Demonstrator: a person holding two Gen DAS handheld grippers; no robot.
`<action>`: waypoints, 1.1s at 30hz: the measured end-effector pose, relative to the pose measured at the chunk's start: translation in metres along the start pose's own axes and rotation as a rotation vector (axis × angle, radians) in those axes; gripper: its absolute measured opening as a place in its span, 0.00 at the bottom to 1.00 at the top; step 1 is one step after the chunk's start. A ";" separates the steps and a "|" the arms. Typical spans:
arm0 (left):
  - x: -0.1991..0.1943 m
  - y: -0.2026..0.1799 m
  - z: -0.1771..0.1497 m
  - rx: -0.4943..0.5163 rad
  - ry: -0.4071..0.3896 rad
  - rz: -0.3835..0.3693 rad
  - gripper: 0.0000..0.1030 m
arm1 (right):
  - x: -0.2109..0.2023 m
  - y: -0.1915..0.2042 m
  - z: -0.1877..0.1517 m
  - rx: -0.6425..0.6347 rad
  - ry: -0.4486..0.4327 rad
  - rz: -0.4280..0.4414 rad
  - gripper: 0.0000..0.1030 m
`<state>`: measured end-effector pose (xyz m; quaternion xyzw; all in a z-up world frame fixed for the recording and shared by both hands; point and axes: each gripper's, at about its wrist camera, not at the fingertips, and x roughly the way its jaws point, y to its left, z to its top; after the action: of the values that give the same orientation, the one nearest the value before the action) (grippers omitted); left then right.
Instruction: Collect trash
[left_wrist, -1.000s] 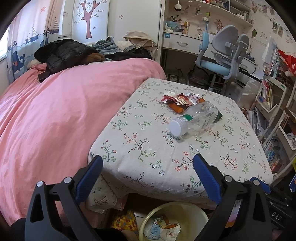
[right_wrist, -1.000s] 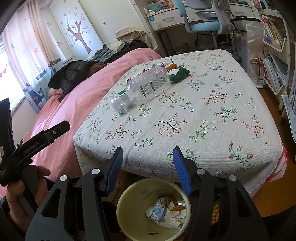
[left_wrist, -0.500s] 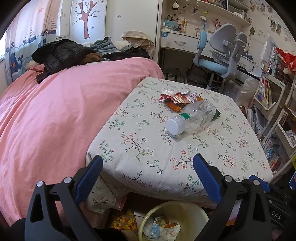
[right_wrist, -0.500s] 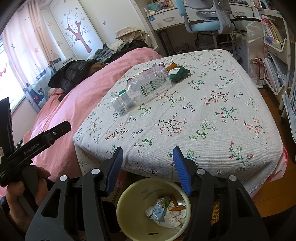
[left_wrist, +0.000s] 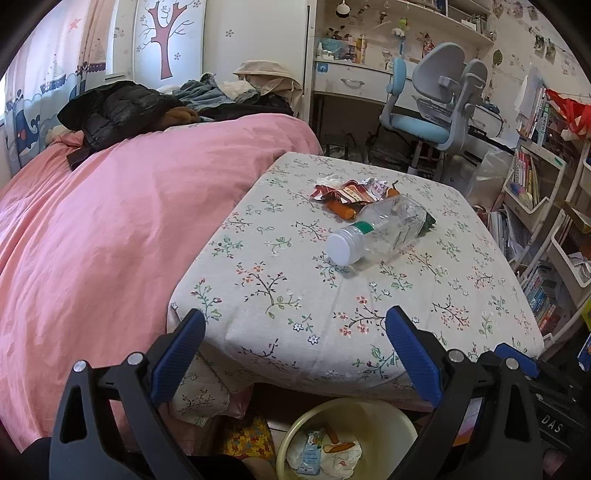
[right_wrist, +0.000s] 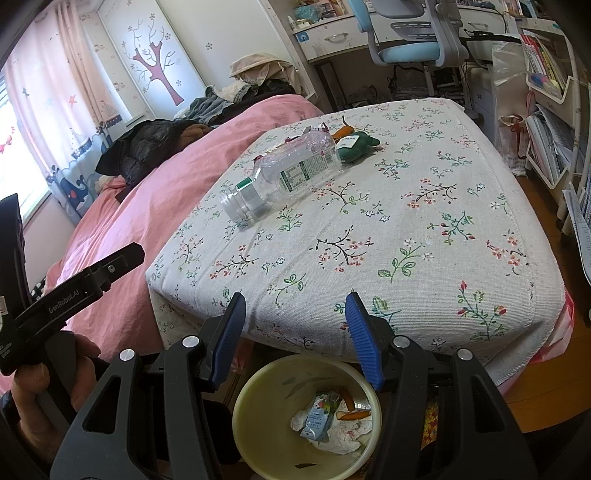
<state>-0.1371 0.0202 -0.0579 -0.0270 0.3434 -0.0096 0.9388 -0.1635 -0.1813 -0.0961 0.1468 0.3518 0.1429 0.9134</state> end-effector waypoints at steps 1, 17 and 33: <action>0.000 0.000 0.000 -0.001 0.000 0.000 0.91 | 0.000 0.000 0.000 0.000 0.000 0.000 0.52; 0.008 -0.014 0.031 0.069 -0.028 -0.096 0.91 | -0.005 -0.006 0.030 0.014 -0.054 0.021 0.52; 0.101 -0.081 0.094 0.433 0.020 -0.237 0.91 | 0.042 -0.066 0.176 0.048 -0.166 0.004 0.52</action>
<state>0.0010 -0.0603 -0.0467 0.1348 0.3368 -0.1934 0.9116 -0.0023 -0.2560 -0.0207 0.1807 0.2781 0.1238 0.9352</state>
